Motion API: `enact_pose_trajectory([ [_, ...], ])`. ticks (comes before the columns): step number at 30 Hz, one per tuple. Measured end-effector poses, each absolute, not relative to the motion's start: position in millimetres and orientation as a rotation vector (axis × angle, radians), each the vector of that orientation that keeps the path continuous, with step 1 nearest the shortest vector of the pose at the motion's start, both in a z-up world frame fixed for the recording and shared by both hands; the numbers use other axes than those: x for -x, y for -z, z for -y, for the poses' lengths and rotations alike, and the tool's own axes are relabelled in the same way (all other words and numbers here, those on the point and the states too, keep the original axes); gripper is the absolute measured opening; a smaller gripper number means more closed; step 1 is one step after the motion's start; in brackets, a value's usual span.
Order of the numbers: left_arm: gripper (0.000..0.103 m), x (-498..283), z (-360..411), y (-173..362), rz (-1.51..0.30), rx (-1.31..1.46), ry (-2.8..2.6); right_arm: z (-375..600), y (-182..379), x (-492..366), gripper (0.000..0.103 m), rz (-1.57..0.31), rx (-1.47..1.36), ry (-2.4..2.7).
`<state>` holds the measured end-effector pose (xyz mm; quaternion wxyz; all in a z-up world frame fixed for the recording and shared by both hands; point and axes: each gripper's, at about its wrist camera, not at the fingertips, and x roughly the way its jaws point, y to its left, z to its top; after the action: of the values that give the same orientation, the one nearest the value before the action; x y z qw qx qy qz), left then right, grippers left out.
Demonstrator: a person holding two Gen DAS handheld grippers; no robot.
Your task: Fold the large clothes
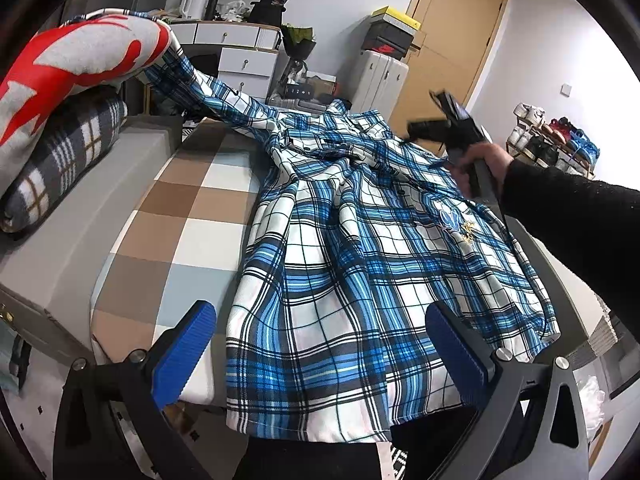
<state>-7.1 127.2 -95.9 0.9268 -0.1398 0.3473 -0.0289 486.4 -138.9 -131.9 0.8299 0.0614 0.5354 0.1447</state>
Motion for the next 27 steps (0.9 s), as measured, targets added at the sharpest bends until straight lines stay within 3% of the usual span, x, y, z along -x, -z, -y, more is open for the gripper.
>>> enact_pose_trajectory([
  [4,0.102,12,-123,89,-0.712,0.268,0.045,171,168,-490,0.091,-1.277,-0.062,-0.16],
  [8,0.102,11,-116,75,-0.705,0.226,0.016,168,168,-467,0.088,-1.278,0.104,-0.145],
  [10,0.102,9,-117,65,-0.697,0.209,-0.007,170,156,-447,0.085,-1.247,0.029,-0.231],
  [15,0.102,5,-133,31,-0.635,0.21,-0.04,163,100,-349,0.087,-1.006,-0.147,-0.479],
  [18,0.102,-3,-147,12,-0.625,0.204,-0.085,159,75,-278,0.096,-0.894,-0.211,-0.605],
  [27,0.102,-35,-232,-50,-0.661,0.345,-0.199,177,54,-137,0.103,-0.502,-0.479,-0.783],
])
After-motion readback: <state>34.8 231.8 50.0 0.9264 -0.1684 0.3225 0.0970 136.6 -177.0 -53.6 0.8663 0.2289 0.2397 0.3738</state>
